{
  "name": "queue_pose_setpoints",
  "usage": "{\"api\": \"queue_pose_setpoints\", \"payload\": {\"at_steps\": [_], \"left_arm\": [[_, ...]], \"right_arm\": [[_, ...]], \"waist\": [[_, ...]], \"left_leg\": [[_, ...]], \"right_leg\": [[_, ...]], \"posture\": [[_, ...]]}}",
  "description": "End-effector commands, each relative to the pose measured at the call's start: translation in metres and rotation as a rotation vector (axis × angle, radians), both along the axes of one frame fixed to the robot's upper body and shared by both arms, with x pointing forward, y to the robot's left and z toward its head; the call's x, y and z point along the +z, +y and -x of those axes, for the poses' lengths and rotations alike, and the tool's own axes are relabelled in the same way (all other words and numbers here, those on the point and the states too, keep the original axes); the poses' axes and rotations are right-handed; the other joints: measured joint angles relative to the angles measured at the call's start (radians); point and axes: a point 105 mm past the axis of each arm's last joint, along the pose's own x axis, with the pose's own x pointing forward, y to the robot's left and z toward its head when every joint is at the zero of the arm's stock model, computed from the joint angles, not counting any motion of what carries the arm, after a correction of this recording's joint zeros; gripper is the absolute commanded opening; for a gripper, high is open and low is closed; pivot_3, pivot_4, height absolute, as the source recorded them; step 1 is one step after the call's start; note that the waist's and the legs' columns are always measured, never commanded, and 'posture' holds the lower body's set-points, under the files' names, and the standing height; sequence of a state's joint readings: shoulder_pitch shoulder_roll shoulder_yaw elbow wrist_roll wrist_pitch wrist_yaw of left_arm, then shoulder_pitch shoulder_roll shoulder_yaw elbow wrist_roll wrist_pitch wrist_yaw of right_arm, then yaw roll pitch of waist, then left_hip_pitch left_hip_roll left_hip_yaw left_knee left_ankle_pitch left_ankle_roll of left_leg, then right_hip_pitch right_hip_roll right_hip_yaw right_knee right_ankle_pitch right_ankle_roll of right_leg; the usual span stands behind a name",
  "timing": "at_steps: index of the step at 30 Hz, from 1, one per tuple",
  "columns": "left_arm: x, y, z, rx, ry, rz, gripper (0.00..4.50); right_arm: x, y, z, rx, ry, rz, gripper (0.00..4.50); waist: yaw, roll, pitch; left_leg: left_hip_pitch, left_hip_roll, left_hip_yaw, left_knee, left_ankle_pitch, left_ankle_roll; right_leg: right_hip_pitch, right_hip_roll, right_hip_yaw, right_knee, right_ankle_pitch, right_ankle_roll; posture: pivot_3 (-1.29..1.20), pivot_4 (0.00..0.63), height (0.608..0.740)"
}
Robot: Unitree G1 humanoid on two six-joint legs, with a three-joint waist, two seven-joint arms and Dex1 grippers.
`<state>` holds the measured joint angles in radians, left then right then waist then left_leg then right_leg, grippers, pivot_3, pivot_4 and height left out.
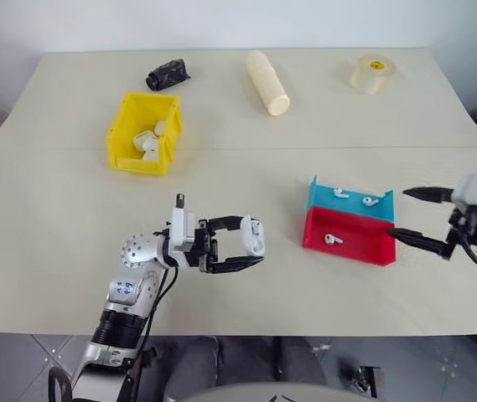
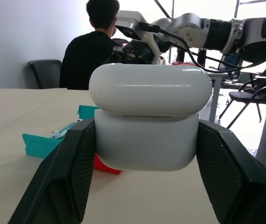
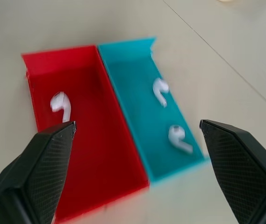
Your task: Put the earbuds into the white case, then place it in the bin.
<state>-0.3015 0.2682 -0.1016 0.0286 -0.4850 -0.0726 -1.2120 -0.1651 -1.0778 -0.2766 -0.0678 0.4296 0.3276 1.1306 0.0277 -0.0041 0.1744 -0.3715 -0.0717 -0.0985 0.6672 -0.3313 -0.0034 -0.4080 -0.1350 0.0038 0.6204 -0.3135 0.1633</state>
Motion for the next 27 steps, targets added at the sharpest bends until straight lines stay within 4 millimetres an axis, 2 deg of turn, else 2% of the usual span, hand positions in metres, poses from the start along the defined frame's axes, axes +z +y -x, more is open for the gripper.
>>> {"api": "queue_pose_setpoints", "payload": {"at_steps": [1, 4, 13, 16, 23, 27], "left_arm": [[0.009, -0.009, 0.003, -0.021, -0.042, 0.027, 2.8], [0.01, -0.015, 0.003, -0.032, -0.038, 0.039, 2.8], [0.011, -0.017, 0.002, -0.021, -0.022, 0.062, 2.8], [0.011, -0.017, 0.001, -0.012, -0.019, 0.066, 2.8], [0.012, -0.019, 0.001, 0.005, -0.017, 0.081, 2.8], [0.013, -0.017, 0.0, 0.017, -0.021, 0.08, 2.8]], "right_arm": [[0.002, -0.003, -0.014, -0.039, 0.035, 0.149, 4.44], [0.007, -0.001, -0.032, -0.032, 0.017, 0.212, 4.44], [-0.009, -0.016, -0.059, 0.008, 0.08, 0.438, 4.44], [-0.013, -0.013, -0.067, 0.04, 0.082, 0.458, 4.44], [-0.025, -0.001, -0.076, 0.115, 0.105, 0.475, 4.44], [-0.033, -0.002, -0.075, 0.133, 0.152, 0.499, 4.44]], "waist": [[0.001, 0.0, 0.0], [-0.002, 0.0, 0.0], [-0.006, 0.0, 0.0], [-0.007, 0.0, 0.0], [-0.006, 0.0, 0.0], [-0.006, 0.0, 0.0]], "left_leg": [[-0.001, 0.0, -0.001, 0.0, 0.0, 0.0], [-0.001, -0.001, 0.0, 0.0, 0.0, 0.0], [-0.001, -0.001, 0.001, -0.001, 0.0, 0.0], [-0.001, -0.001, 0.001, -0.001, 0.0, 0.0], [-0.001, -0.001, 0.001, -0.001, 0.0, 0.0], [-0.001, -0.001, 0.001, -0.001, 0.0, 0.0]], "right_leg": [[0.0, 0.0, 0.0, 0.0, 0.0, 0.0], [0.0, -0.001, 0.0, -0.001, 0.0, 0.0], [-0.002, 0.0, 0.0, -0.001, 0.0, 0.0], [-0.003, 0.0, 0.0, -0.001, 0.0, 0.0], [-0.002, 0.0, 0.0, 0.0, 0.0, 0.0], [-0.002, 0.0, 0.0, 0.0, 0.0, 0.0]], "posture": [[0.0, 0.15, 0.74], [0.0, 0.15, 0.74], [0.0, 0.15, 0.74], [0.0, 0.15, 0.74], [0.0, 0.15, 0.74], [0.0, 0.15, 0.74]]}}
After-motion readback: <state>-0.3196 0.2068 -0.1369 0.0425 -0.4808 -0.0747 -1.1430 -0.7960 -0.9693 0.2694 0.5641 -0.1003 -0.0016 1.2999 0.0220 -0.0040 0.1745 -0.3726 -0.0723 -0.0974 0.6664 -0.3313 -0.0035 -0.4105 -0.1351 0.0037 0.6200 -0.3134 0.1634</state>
